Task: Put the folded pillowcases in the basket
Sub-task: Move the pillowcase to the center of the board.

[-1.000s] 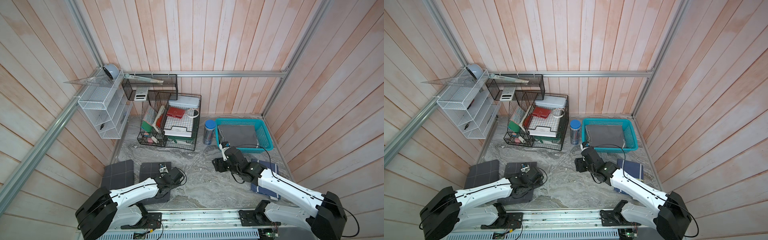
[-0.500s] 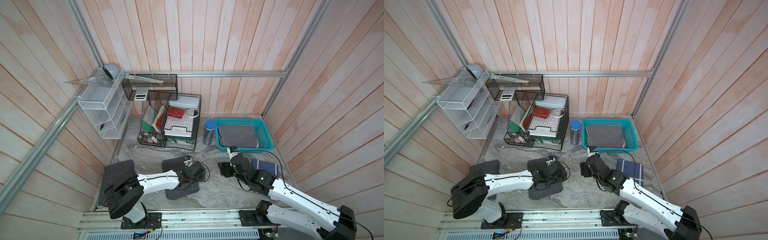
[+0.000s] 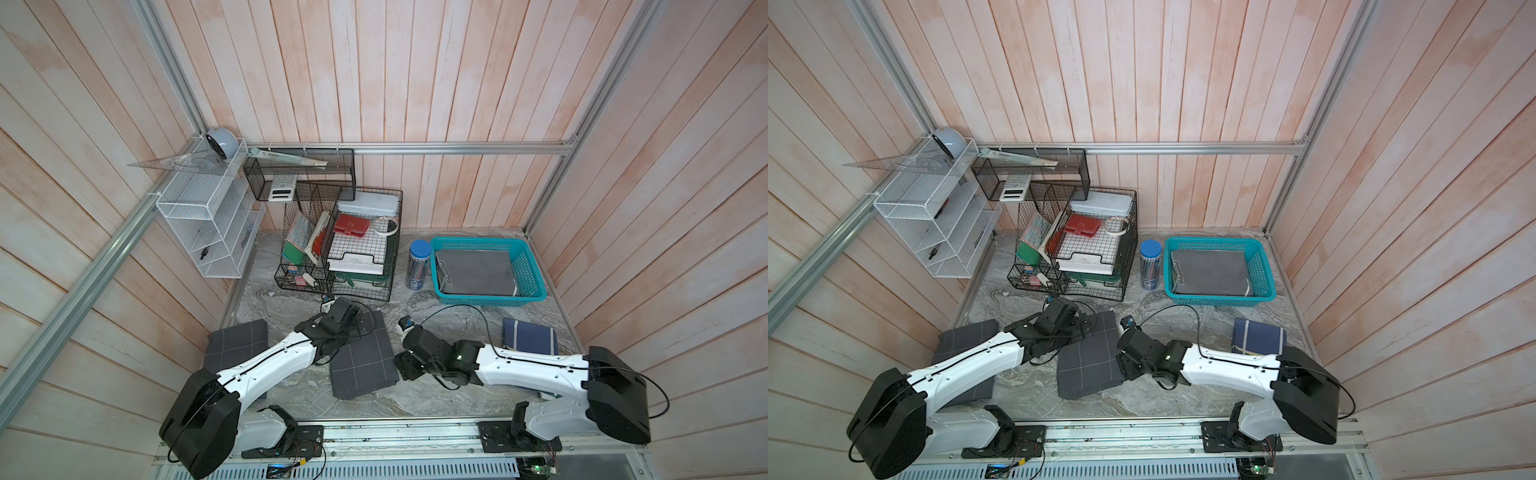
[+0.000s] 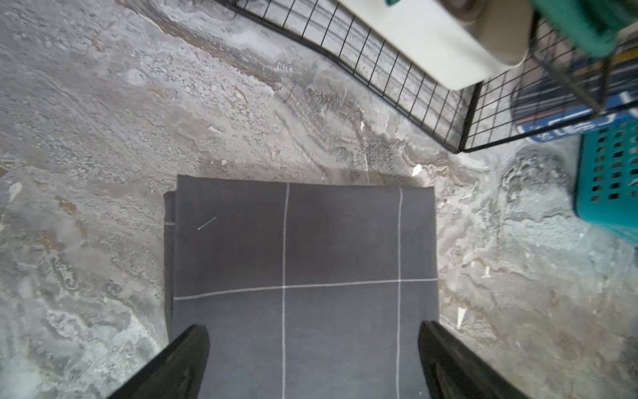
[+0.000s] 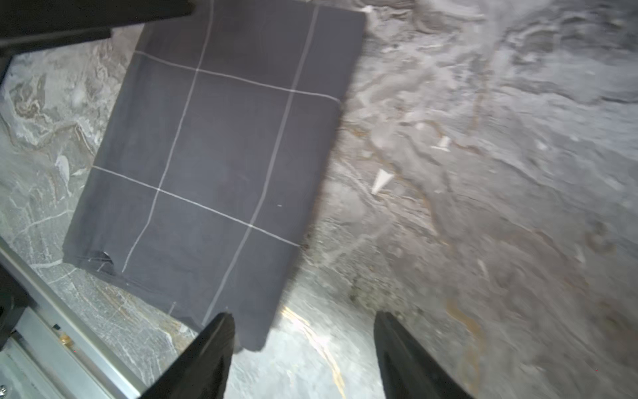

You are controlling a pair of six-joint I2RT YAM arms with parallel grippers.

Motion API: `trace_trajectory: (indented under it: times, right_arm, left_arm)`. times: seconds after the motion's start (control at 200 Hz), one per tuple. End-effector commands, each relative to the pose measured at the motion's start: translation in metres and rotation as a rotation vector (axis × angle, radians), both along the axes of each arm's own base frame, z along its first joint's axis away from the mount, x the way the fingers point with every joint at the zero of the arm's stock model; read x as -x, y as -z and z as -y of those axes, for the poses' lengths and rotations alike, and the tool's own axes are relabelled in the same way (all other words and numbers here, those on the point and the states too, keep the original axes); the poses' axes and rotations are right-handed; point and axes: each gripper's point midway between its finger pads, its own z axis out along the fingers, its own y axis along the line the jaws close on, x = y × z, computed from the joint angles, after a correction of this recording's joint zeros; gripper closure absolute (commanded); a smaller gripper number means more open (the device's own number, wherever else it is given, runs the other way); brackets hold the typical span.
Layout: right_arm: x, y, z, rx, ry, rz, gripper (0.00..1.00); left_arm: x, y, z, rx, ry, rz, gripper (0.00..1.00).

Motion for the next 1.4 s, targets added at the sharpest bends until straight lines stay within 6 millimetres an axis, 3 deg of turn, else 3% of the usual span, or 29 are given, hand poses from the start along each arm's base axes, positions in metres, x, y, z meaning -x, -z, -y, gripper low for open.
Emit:
trace_trajectory:
  times: [0.0,0.185,0.355,0.5,0.65,0.82,0.9,1.04,1.125,1.24,1.395]
  right_arm:
    - [0.012,0.005,-0.026,0.072,-0.102,-0.046,0.29]
    - [0.028,0.033,-0.036,0.219,-0.179,-0.137,0.29]
    - [0.021,0.048,-0.012,0.332,-0.117,-0.122,0.29]
    - [0.006,0.059,0.030,0.429,0.014,-0.118,0.28]
    - [-0.006,0.068,0.068,0.387,0.147,-0.202,0.28]
    - [-0.027,0.060,0.098,0.360,0.256,-0.204,0.28]
    - [-0.035,0.052,0.106,0.345,0.291,-0.194,0.28]
    - [-0.037,0.021,0.087,0.213,0.262,-0.168,0.28]
    - [-0.032,0.003,0.068,0.126,0.202,-0.122,0.28]
    - [-0.020,-0.001,0.048,0.082,0.140,-0.117,0.28]
    - [0.001,0.024,0.031,0.090,0.075,-0.211,0.28]
  left_arm:
    - [-0.012,0.006,-0.002,0.001,0.038,-0.019,0.00]
    - [-0.028,0.023,0.003,0.030,0.064,-0.049,0.00]
    - [-0.025,0.042,0.010,0.067,0.061,-0.089,0.00]
    - [-0.004,0.056,0.014,0.064,0.066,-0.129,0.00]
    - [0.032,0.064,0.025,0.017,0.114,-0.160,0.00]
    - [0.071,0.069,0.055,0.038,0.177,-0.182,0.00]
    - [0.075,0.058,0.063,0.052,0.189,-0.155,0.00]
    - [0.055,0.010,0.046,0.092,0.133,0.003,0.00]
    - [0.036,-0.007,0.028,0.123,0.093,0.031,0.00]
    - [0.015,-0.009,0.015,0.106,0.078,0.022,0.00]
    - [-0.003,0.004,0.040,0.113,0.165,-0.029,0.01]
